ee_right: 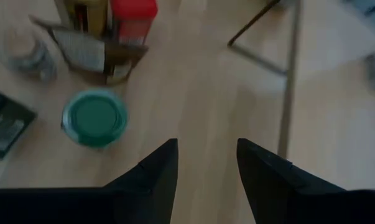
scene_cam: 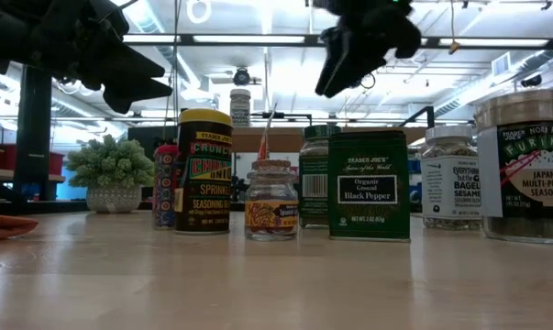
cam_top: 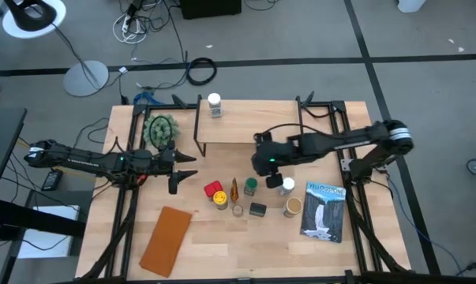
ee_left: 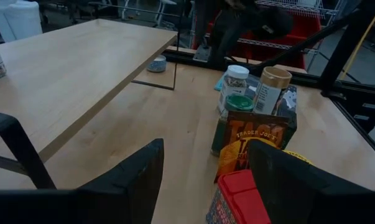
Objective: Shelf spices
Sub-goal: Put the green seasoning bottle on the shelf
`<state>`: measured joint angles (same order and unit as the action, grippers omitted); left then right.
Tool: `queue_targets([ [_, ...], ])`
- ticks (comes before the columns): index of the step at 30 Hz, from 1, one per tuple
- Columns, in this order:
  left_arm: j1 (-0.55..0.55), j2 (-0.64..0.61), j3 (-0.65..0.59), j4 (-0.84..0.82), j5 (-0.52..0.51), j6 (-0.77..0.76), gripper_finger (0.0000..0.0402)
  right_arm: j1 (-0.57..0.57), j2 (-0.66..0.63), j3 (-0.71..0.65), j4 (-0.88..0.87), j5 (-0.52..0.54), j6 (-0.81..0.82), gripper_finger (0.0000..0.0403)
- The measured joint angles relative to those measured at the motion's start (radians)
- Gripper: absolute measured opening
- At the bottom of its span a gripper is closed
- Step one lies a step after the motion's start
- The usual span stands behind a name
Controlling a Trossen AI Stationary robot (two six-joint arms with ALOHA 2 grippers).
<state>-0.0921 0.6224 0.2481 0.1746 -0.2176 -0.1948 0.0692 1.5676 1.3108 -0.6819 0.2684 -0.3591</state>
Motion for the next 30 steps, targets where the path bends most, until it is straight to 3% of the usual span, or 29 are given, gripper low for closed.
queue_targets([
  [10, 0.000, 0.000, 0.000, 0.000, 0.000, 0.000, 0.0239, 0.000, 0.224, 0.323, -0.339, -0.126, -0.011, 0.0235],
  [17, 0.000, 0.000, 0.000, -0.001, 0.000, -0.001, 0.0239, 0.015, 0.327, 0.371, -0.458, -0.151, -0.188, 0.0291],
  [30, 0.000, 0.000, 0.000, -0.001, 0.000, -0.001, 0.0239, 0.049, 0.429, 0.371, -0.367, -0.174, -0.330, 0.0271],
])
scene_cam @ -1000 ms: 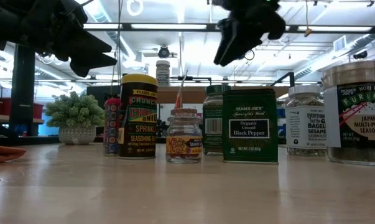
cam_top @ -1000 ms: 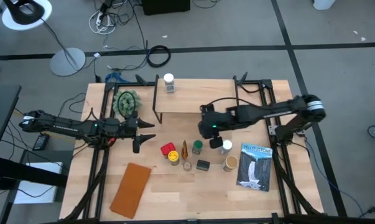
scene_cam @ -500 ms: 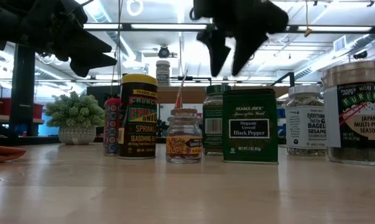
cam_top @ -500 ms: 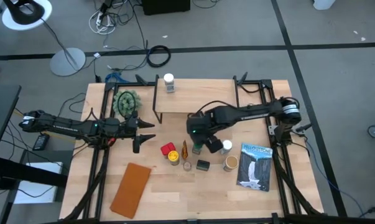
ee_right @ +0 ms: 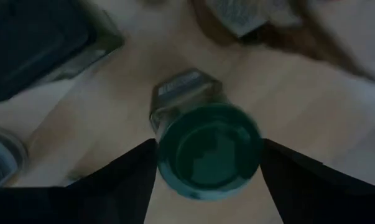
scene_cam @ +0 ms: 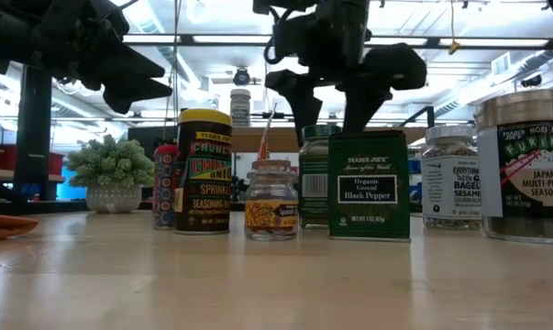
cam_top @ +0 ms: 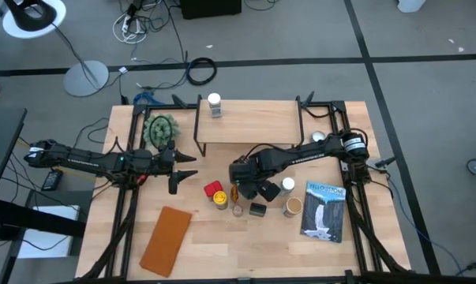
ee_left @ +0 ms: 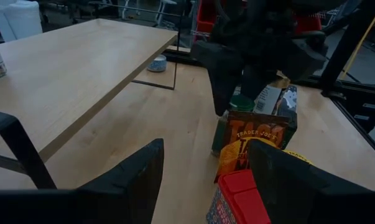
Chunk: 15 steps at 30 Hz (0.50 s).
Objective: Shelf spices
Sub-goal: Put the green seasoning bottle on the shelf
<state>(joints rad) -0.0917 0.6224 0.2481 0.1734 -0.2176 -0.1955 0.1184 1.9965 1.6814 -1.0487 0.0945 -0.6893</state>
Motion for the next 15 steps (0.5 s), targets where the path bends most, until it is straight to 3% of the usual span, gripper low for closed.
queue_targets([
  [7, 0.000, 0.000, 0.000, 0.000, 0.000, 0.000, 0.0239, 0.000, 0.000, 0.000, 0.023, -0.015, 0.098, 0.0224],
  [10, 0.000, 0.000, 0.000, 0.000, 0.000, -0.001, 0.0239, -0.005, -0.001, 0.000, 0.026, -0.014, 0.290, 0.0201],
  [15, 0.000, 0.000, 0.000, 0.000, 0.000, -0.001, 0.0239, -0.027, -0.002, 0.007, 0.014, -0.089, 0.624, 0.0205],
])
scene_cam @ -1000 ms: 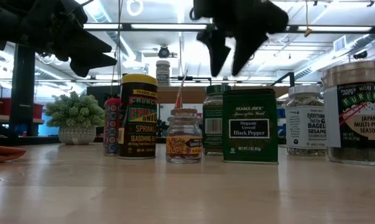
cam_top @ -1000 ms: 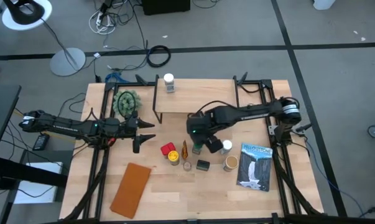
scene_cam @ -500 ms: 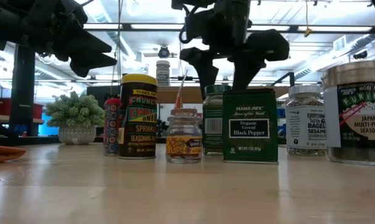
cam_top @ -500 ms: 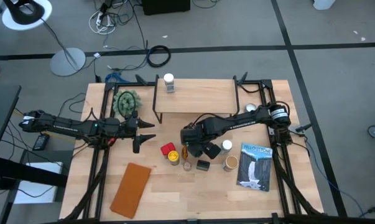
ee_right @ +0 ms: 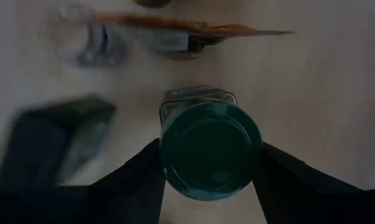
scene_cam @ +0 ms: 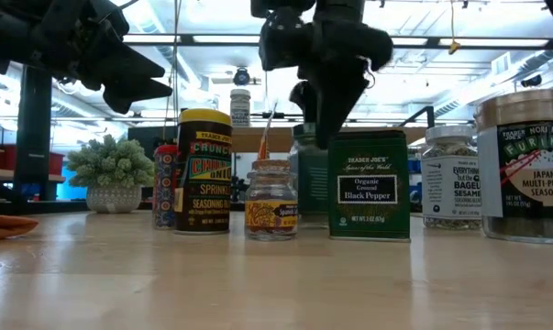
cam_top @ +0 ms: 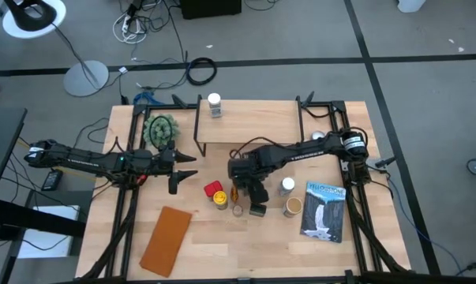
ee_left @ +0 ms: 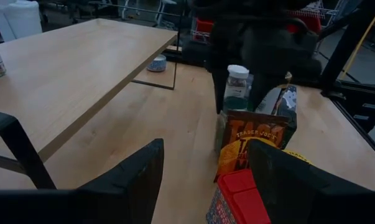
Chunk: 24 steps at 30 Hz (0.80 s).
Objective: Shelf spices
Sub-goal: Put the green seasoning bottle on the shelf
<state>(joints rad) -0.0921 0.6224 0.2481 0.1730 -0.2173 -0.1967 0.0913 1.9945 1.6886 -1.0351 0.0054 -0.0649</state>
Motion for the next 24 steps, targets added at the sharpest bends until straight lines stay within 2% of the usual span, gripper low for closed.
queue_targets([
  [3, 0.000, 0.000, 0.000, 0.000, 0.000, -0.008, 0.0239, -0.013, 0.000, 0.000, 0.000, -0.087, 0.136, 0.0242],
  [6, 0.000, 0.000, 0.000, 0.000, 0.000, -0.025, 0.0239, -0.023, -0.002, 0.000, 0.000, -0.176, 0.204, 0.0277],
  [9, 0.000, 0.000, 0.000, 0.000, 0.000, -0.026, 0.0239, -0.025, -0.002, 0.000, 0.001, -0.180, 0.219, 0.0294],
  [13, 0.000, 0.000, 0.000, 0.000, 0.000, -0.026, 0.0239, -0.025, -0.002, 0.000, 0.001, -0.130, 0.219, 0.0300],
  [24, 0.000, 0.000, 0.000, -0.009, 0.000, -0.026, 0.0239, -0.027, -0.016, 0.001, 0.002, -0.126, 0.202, 0.0285],
])
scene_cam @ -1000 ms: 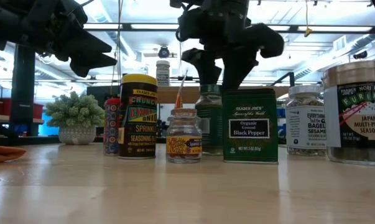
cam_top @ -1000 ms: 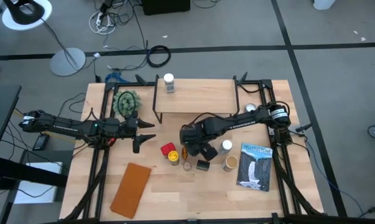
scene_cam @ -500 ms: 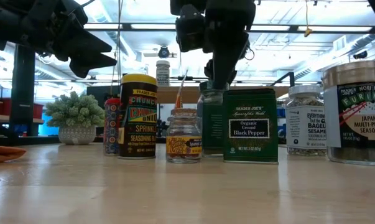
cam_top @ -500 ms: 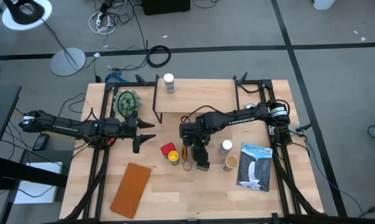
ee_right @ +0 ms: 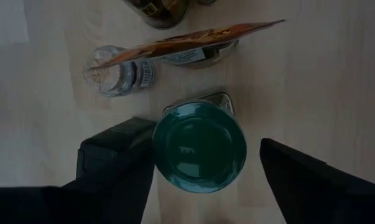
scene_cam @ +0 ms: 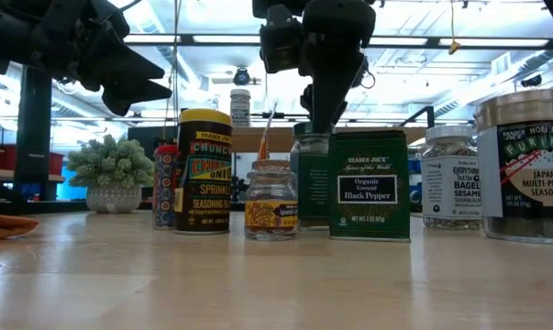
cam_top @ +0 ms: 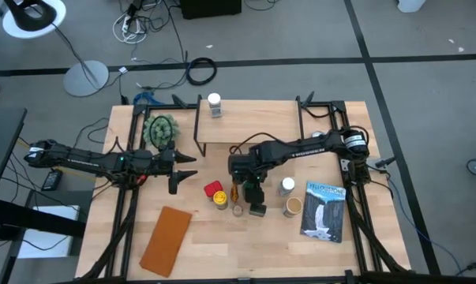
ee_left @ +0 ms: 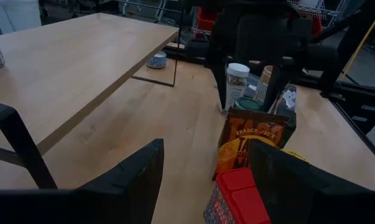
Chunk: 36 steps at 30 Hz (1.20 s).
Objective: Shelf spices
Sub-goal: Put the green seasoning bottle on the shelf
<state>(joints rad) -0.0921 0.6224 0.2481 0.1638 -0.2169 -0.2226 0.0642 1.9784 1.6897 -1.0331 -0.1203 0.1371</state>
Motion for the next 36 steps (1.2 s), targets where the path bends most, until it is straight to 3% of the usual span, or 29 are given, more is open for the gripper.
queue_targets([
  [5, 0.000, 0.000, 0.000, -0.001, 0.000, 0.000, 0.0239, -0.002, -0.030, 0.000, 0.006, 0.029, -0.009, 0.0281],
  [15, 0.000, 0.000, 0.000, -0.005, 0.000, 0.005, 0.0239, -0.003, -0.130, 0.000, -0.020, 0.223, -0.036, 0.0260],
  [19, 0.000, 0.000, 0.000, -0.005, 0.000, 0.006, 0.0239, -0.006, -0.142, 0.000, -0.026, 0.249, -0.063, 0.0199],
  [26, 0.000, 0.000, 0.000, -0.005, 0.000, 0.007, 0.0239, -0.008, -0.133, -0.042, -0.072, 0.234, -0.086, 0.0017],
  [31, 0.000, 0.000, 0.000, -0.006, 0.000, 0.007, 0.0239, -0.004, -0.133, -0.068, -0.062, 0.165, -0.071, 0.0013],
  [36, 0.000, 0.000, 0.000, -0.005, 0.000, 0.006, 0.0239, -0.001, -0.133, -0.105, -0.012, 0.198, -0.086, 0.0005],
])
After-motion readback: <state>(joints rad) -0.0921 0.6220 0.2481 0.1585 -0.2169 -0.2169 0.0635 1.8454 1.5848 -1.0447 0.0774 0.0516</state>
